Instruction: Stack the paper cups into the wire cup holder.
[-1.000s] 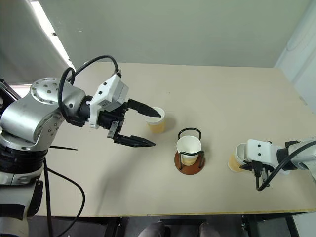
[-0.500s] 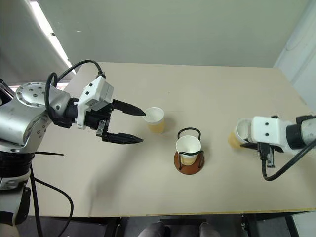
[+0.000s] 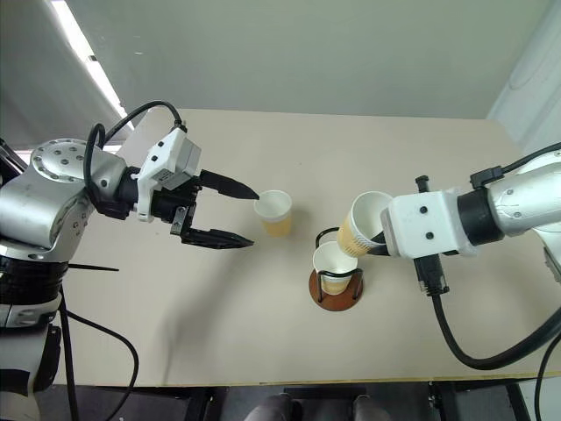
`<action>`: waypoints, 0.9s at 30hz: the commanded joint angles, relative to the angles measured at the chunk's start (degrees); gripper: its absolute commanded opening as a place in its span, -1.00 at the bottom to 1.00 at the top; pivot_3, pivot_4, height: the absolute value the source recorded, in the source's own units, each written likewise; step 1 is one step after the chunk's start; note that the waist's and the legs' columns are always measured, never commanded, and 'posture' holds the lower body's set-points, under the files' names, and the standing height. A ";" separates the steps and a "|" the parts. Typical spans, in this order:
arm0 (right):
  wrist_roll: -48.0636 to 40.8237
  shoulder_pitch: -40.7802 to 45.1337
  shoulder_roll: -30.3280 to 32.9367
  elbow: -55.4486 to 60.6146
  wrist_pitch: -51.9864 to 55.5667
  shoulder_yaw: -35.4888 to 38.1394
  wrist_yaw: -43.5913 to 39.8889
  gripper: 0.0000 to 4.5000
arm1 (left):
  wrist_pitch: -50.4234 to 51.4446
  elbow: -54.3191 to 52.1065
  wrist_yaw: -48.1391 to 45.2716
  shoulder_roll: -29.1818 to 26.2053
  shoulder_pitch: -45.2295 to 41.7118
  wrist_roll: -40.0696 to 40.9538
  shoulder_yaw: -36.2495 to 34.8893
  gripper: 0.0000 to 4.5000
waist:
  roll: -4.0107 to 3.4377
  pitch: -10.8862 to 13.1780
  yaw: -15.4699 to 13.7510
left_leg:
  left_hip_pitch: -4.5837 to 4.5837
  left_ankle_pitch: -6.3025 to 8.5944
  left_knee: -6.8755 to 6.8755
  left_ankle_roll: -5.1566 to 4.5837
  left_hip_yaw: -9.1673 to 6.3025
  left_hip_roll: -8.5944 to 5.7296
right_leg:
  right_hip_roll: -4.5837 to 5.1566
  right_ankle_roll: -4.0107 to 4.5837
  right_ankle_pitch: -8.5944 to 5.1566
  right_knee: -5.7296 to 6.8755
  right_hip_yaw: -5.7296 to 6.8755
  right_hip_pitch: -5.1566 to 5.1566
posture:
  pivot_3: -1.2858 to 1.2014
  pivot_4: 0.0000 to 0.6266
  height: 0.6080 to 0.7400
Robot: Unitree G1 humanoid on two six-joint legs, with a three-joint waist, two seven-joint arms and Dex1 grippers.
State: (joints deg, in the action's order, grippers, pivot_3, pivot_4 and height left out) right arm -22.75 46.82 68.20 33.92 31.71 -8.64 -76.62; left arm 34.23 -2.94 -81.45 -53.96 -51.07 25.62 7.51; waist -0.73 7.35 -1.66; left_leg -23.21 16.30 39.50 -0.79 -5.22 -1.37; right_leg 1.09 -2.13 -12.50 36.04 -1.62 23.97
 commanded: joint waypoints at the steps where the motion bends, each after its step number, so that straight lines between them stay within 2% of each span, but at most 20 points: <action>1: 2.67 2.32 -0.69 0.20 -1.52 -1.81 -0.97 -0.99 | -1.06 0.23 -0.52 0.48 -2.20 -0.64 -0.41 1.00 | 0.00 0.00 0.00 | 0.00 0.00 -0.01 0.00 -0.01 0.00 | 0.00 0.00 0.00 -0.01 0.00 0.00 | 0.03 -0.52 1.00; 13: 9.98 1.22 -4.64 -3.13 -7.78 -6.85 -3.14 -0.99 | -0.83 -1.00 -0.65 1.21 -2.20 -1.13 -0.75 1.00 | 0.00 0.00 0.04 | 0.00 0.00 -0.15 0.00 -0.02 0.01 | 0.00 0.00 0.00 -0.06 0.01 0.03 | 0.03 -0.52 1.00; 23: 10.05 0.40 -6.46 -2.31 -7.69 -7.36 -4.59 -0.99 | 0.01 -2.09 -0.41 1.40 -2.46 -0.76 -0.72 1.00 | 0.00 0.00 0.04 | 0.00 0.00 -0.18 0.00 -0.01 0.01 | 0.00 0.00 0.00 -0.08 0.01 0.03 | 0.03 -0.52 1.00; 27: 9.67 0.63 -7.36 -1.88 -6.77 -7.08 -4.46 -0.45 | 0.10 -2.13 -0.40 1.76 -2.66 -0.84 -0.52 1.00 | 0.00 0.00 0.04 | 0.00 0.00 -0.18 0.00 -0.01 0.01 | 0.00 0.00 0.00 -0.08 0.01 0.03 | 0.03 -0.52 1.00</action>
State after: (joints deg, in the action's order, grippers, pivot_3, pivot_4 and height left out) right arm -12.75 46.80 60.98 30.35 24.54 -16.89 -81.04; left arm 34.26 -3.49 -82.02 -52.08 -52.44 24.58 7.58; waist -0.72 7.35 -1.63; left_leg -23.21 16.30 39.32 -0.79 -5.23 -1.36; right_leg 1.10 -2.12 -12.50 35.96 -1.62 24.00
